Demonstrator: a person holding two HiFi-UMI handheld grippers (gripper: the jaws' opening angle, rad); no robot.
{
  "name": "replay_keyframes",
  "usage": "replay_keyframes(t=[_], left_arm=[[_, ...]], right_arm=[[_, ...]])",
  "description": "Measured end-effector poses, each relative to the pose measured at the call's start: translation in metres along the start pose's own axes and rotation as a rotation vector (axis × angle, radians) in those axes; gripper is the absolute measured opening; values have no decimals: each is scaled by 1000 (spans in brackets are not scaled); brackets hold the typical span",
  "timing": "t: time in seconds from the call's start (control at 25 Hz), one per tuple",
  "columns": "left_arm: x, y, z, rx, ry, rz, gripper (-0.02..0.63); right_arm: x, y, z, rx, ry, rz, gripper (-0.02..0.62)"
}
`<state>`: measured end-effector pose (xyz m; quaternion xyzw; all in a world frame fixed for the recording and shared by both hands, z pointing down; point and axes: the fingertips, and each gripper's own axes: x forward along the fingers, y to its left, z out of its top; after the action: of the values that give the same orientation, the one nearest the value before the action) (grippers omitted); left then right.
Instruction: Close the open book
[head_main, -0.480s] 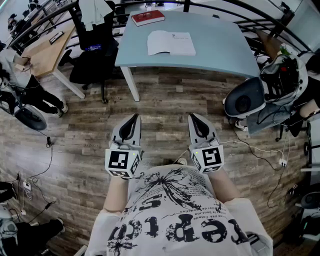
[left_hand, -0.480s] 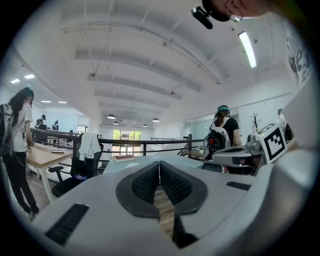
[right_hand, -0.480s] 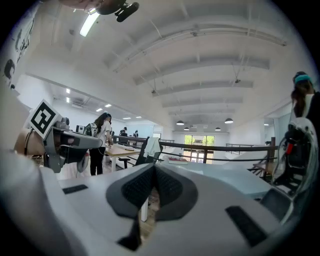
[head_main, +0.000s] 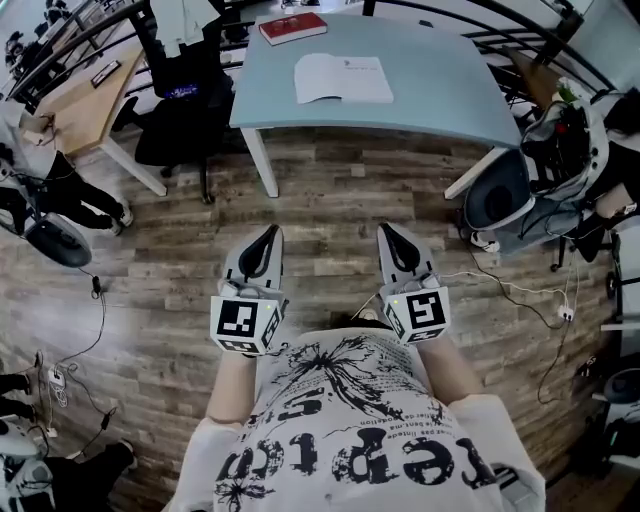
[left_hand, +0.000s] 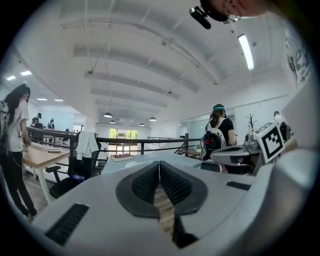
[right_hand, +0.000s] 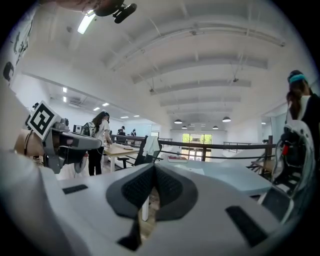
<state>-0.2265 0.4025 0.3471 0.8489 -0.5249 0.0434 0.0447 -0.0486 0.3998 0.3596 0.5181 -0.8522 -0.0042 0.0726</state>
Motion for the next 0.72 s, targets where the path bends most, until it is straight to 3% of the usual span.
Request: replay_keyframes(t=[0.4,0.72], left_arm=[[12,20,2,-14,-14,11,18],[70,32,-6,-4,-12,56,18]], right_arm=[[21,-2,7,23,-17,-15,9],[77,-38,-7,16,-31,30,9]])
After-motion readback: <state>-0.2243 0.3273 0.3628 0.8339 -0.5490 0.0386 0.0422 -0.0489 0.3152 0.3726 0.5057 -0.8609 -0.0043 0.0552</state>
